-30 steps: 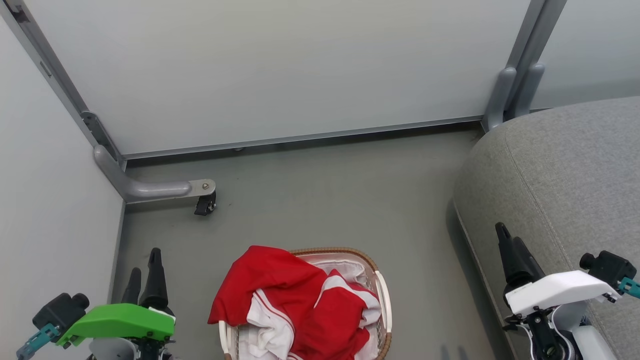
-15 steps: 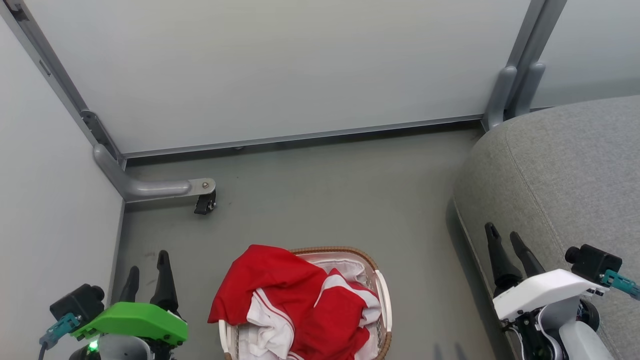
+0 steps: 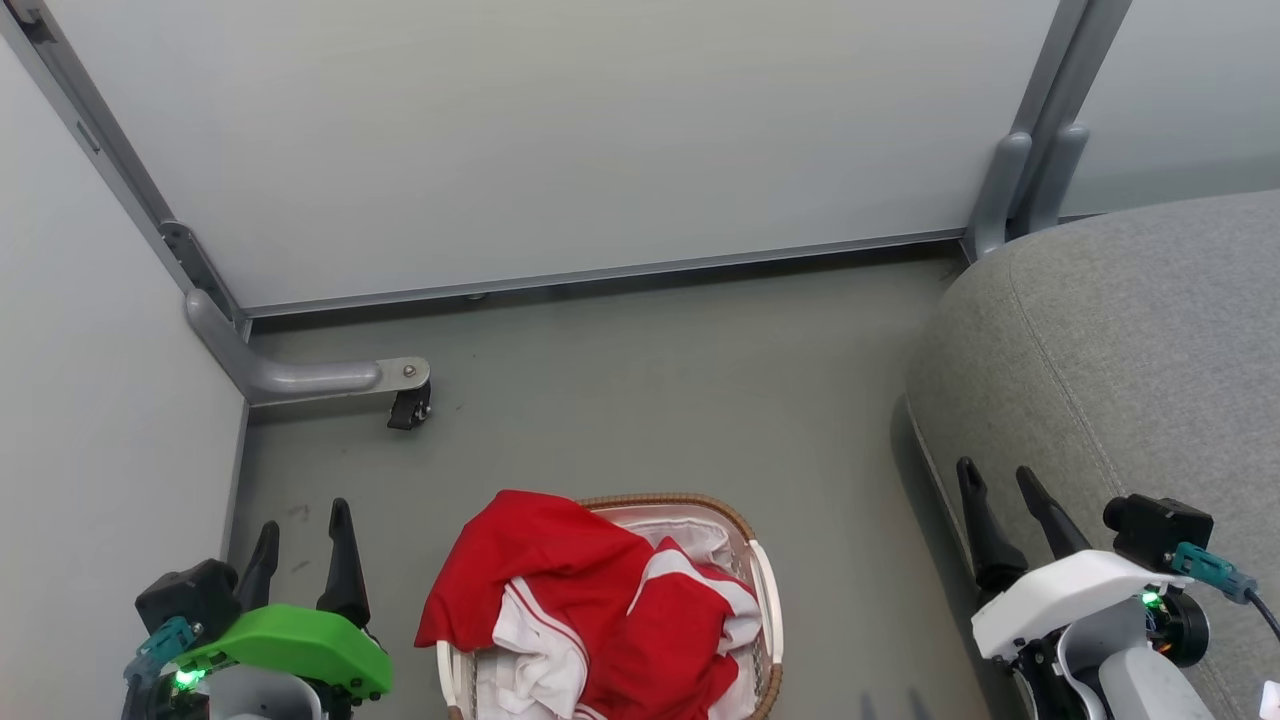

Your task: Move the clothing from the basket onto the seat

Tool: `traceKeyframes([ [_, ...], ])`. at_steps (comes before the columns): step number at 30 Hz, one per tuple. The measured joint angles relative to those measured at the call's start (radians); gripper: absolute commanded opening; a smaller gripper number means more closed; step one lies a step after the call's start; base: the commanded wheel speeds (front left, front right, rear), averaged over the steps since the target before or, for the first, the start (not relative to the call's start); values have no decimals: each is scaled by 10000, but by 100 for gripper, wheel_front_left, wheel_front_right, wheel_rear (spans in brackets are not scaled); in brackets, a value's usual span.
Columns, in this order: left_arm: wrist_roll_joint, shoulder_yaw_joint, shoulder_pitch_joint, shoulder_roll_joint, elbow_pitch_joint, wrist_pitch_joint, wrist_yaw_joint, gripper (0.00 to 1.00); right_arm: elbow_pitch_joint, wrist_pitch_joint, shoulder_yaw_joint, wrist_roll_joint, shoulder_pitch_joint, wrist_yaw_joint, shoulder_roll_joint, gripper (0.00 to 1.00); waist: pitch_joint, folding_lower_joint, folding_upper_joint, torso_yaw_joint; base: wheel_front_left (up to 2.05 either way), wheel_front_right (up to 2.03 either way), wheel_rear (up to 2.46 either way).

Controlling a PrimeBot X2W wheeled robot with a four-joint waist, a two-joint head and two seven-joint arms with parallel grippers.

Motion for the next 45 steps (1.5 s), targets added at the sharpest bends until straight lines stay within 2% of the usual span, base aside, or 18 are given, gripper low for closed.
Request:
traceKeyframes([
  [31, 2853, -67, 178, 56, -345, -719, 199, 100, 188, -717, 188, -3229, -31, 2, 105, 100, 348, 0, 0, -118, 0, 0, 0],
  [38, 3413, -63, -236, 8, -267, -853, -61, 100, -127, -863, 81, -3760, -567, 4, 150, 100, 1030, 0, 0, -239, 0, 0, 0],
  [45, 3948, -38, -1159, -84, 134, -1011, -456, 100, -637, -999, 198, -4389, -1256, 6, 188, 100, 2179, 0, 0, -454, 0, 0, 0],
])
